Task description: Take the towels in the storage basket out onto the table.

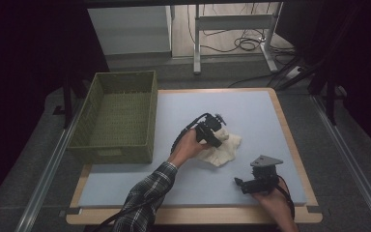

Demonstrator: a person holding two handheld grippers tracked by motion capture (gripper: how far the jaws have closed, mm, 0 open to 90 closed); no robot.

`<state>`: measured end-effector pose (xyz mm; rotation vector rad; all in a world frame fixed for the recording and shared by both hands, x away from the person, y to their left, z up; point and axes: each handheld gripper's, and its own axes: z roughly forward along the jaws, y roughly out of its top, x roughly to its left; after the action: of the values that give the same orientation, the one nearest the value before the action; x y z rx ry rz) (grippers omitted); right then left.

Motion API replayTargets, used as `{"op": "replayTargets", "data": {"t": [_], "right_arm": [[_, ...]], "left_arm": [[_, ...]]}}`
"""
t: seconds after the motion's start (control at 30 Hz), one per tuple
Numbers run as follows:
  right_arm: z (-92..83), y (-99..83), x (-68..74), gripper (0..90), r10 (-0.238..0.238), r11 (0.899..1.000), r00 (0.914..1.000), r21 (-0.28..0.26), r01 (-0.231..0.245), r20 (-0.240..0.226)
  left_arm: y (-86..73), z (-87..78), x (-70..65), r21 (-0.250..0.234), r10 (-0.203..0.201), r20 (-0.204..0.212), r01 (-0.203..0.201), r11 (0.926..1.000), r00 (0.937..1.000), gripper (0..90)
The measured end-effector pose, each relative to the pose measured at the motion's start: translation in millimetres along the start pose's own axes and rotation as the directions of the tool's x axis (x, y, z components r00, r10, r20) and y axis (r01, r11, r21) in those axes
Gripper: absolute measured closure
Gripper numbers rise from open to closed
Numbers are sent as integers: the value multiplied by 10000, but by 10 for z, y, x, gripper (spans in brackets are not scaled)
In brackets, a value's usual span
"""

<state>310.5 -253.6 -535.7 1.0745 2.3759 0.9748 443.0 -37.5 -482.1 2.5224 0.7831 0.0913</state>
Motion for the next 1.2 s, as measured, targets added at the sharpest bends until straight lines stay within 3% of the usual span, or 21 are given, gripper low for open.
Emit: {"op": "replayTargets", "data": {"t": [0.17,0.3,0.5,0.6,0.7,0.83,0.9,0.97,1.07,1.1,1.13,1.2], "right_arm": [[0,0,0,13,10,10000,10000,-3,-10,11],[0,0,0,13,4,10000,10000,4,-4,0],[-1,0,1,14,11,10000,10000,13,-11,1],[-3,0,2,18,1,10000,10000,5,-1,12],[-9,-1,0,40,5,10000,10000,-33,-5,6],[-63,-5,-37,250,30,9996,10000,-294,-29,11],[-81,3,-52,335,23,9996,10000,-271,-22,16],[-99,27,-59,444,-12,9996,9997,-296,5,-233],[-116,58,-55,521,-84,9992,9989,-391,65,-466],[-129,83,-53,551,-101,9987,9979,-500,68,-643],[-149,159,-57,624,-199,9975,9931,-690,120,-1158],[-136,230,-54,664,-357,9969,9897,-749,255,-1390]], "left_arm": [[-8,-4,-14,-156,78,215,-74,9999,9997,362],[-10,-124,-22,-449,60,243,-49,9990,9997,338],[-89,-258,-75,-449,273,-30,-274,9986,9996,423],[-162,-259,-71,-298,465,-175,-470,9985,9988,513],[-249,-255,-45,-352,368,-183,-375,9987,9992,572],[-366,-243,13,-407,138,-15,-139,9991,9999,692],[-427,-234,43,-407,23,346,-9,9992,9994,750],[-469,-227,53,-419,-12,408,29,9991,9992,815],[-542,-229,67,-493,-35,474,58,9988,9989,822],[-567,-233,69,-558,-83,516,112,9984,9986,822],[-615,-237,69,-698,-155,602,197,9974,9981,814],[-658,-245,65,-801,-209,735,268,9964,9971,790]]}}
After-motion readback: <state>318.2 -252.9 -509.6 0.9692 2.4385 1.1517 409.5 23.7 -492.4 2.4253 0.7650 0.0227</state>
